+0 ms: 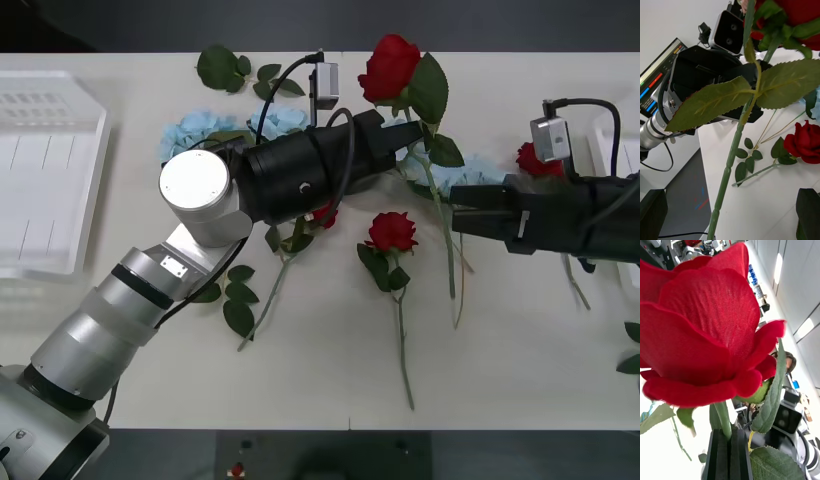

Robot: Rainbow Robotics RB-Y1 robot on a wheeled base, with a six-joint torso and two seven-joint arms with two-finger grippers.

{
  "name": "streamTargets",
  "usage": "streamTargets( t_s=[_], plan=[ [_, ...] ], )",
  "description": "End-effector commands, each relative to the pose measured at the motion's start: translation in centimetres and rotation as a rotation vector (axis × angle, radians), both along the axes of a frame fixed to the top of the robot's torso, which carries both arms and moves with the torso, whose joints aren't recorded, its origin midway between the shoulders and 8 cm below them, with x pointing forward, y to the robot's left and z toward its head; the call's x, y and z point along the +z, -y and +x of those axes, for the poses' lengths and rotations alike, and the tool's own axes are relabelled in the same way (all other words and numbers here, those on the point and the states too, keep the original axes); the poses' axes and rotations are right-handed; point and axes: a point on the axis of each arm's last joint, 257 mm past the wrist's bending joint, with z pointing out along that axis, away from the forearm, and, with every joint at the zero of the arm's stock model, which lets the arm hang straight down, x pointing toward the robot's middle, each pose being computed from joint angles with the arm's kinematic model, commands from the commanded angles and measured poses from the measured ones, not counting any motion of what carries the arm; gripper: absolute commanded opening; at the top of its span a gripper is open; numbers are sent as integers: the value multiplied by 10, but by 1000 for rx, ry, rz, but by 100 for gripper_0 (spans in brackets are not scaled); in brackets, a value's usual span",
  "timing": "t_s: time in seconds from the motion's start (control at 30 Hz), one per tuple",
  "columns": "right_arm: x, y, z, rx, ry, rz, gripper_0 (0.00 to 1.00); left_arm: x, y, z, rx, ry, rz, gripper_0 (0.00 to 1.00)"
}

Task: Put the red flowers into the right box and the blue flowers into the left box

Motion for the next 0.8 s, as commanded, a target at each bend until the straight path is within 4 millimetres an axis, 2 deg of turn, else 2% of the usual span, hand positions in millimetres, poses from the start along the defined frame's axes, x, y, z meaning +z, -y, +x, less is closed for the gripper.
streamTargets(
  t_s=[0.03,0.13,0.27,0.33,0.4,0.5,0.53,0.6,0.8],
  plan=[
    [14,-25,-3,39,64,20,100,22,7,-6,-19,52,-14,0],
    [9,-37,-2,37,64,28,100,23,7,-6,-19,51,-15,0],
    [11,-56,-1,36,44,84,100,23,7,-6,-20,49,-17,0],
    [9,-59,0,31,43,82,100,22,6,-5,-18,48,-15,0],
    [6,-60,3,28,50,63,85,22,5,-5,-18,48,-14,0],
    [5,-64,6,20,17,60,31,21,4,-4,-16,47,-12,0],
    [7,-64,6,20,15,64,24,21,4,-4,-15,46,-12,0],
    [9,-65,8,11,18,66,0,22,3,-3,-12,49,-11,0],
    [9,-64,10,6,11,67,0,20,1,-2,-9,49,-7,0]
  ],
)
